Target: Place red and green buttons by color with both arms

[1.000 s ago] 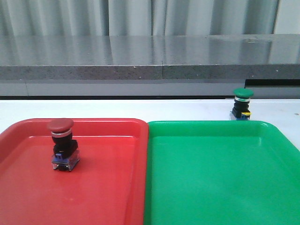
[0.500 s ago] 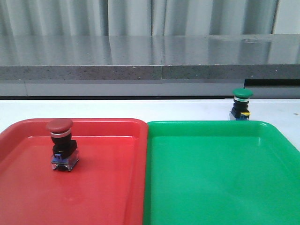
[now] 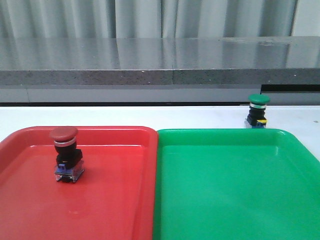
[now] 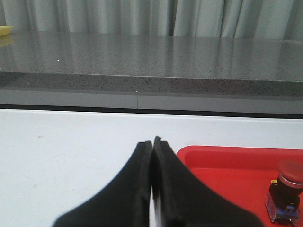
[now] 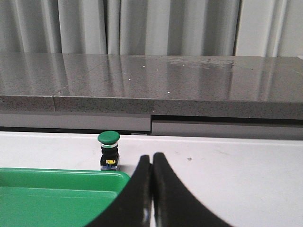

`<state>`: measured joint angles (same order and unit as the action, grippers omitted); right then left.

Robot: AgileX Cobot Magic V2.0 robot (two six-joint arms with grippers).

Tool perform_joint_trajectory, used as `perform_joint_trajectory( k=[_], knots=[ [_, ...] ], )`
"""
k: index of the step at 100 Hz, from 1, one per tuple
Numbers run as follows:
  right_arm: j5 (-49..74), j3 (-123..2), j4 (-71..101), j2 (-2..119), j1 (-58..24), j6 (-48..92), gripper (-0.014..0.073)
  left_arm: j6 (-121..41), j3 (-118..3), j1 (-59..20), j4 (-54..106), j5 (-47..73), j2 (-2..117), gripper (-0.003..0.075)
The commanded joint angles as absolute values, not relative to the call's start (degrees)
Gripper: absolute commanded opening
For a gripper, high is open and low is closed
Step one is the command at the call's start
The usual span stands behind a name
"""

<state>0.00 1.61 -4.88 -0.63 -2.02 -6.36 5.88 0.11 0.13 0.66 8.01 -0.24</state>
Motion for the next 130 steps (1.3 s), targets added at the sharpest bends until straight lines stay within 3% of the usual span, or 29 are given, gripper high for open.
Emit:
perform_joint_trajectory(
  k=[1, 56, 84, 104, 130],
  knots=[
    [-4.2, 0.5, -5.2, -0.8, -2.0, -6.2, -0.0057, 5.8, 0.8, 0.3, 1.3, 3.6, -2.1, -0.002],
    [-3.3, -0.5, -5.2, -0.8, -2.0, -6.2, -0.0057, 5.8, 0.8, 0.3, 1.3, 3.6, -2.1, -0.002],
    [11.4, -12.1, -5.2, 0.2, -2.0, -6.2, -0.0057, 5.8, 0.8, 0.3, 1.3, 3.6, -2.1, -0.002],
    [20.7, -21.8, -5.3, 7.3, -2.0, -6.2, -0.0057, 5.8, 0.8, 0.3, 1.3, 3.6, -2.1, -0.002],
    [21.5, -31.1, -5.3, 22.1, -2.0, -6.2, -0.0057, 5.8, 0.8, 0.3, 1.3, 3.6, -2.1, -0.002]
  ],
)
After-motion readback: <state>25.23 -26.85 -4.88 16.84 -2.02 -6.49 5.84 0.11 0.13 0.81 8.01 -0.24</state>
